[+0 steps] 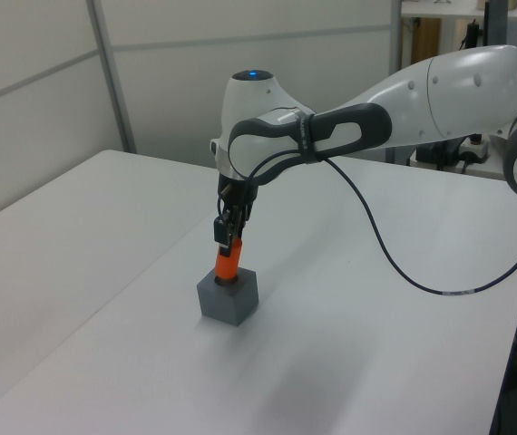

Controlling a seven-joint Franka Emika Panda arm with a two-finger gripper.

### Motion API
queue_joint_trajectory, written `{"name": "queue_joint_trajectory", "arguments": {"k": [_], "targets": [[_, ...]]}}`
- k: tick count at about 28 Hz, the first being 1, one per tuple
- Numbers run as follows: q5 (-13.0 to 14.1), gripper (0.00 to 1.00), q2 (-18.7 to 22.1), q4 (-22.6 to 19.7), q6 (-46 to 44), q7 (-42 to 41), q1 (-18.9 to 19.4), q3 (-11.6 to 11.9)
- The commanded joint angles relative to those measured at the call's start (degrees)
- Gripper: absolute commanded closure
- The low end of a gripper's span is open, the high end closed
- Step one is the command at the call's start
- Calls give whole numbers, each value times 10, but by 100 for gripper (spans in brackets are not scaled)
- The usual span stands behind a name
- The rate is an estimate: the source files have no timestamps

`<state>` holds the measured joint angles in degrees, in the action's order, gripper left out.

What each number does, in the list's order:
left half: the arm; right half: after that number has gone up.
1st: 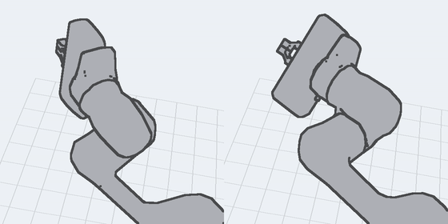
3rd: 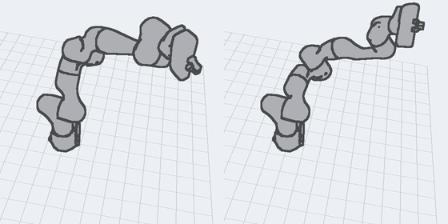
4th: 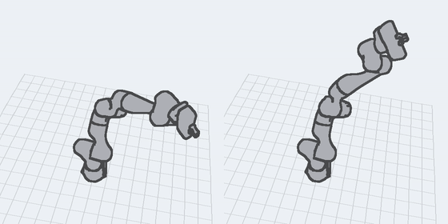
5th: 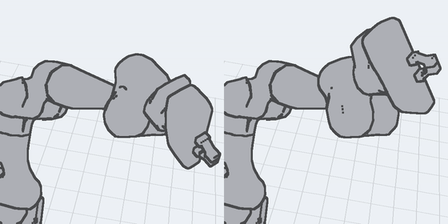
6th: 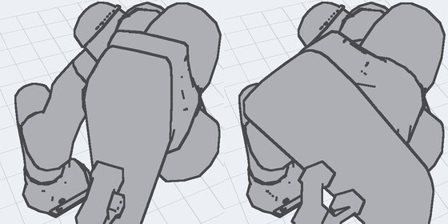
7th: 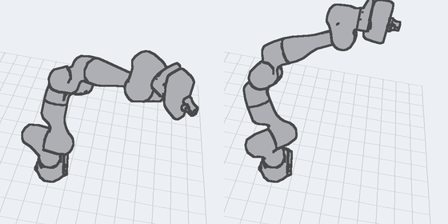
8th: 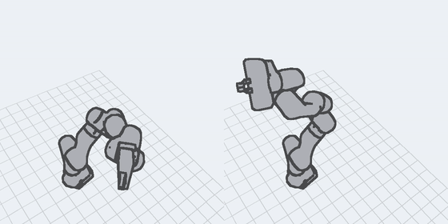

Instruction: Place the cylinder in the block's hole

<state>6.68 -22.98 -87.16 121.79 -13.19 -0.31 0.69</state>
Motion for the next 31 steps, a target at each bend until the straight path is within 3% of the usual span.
{"name": "queue_joint_trajectory", "arguments": {"k": [1, 7, 10, 11, 13, 14, 15, 21, 25, 28, 31], "targets": [[2, 100, -13, 11, 6, 1, 5, 1], [-3, 100, -17, 11, 6, 1, 6, -3], [-4, 92, -17, 11, 6, 1, 6, -3], [-4, 82, -17, 11, 6, 1, 6, -3], [-4, 40, -17, 11, 6, 5, 6, -3], [-5, 11, -16, 12, 6, 5, 7, -3], [-5, 0, -15, 12, 5, 4, 8, -3], [-3, 0, 4, 16, -15, 5, 9, -1], [-5, 0, 36, 16, -88, 4, 6, 7], [-15, 0, 60, 16, -163, -2, 5, 30], [-23, 0, 71, 16, -196, -1, 4, 38]]}}
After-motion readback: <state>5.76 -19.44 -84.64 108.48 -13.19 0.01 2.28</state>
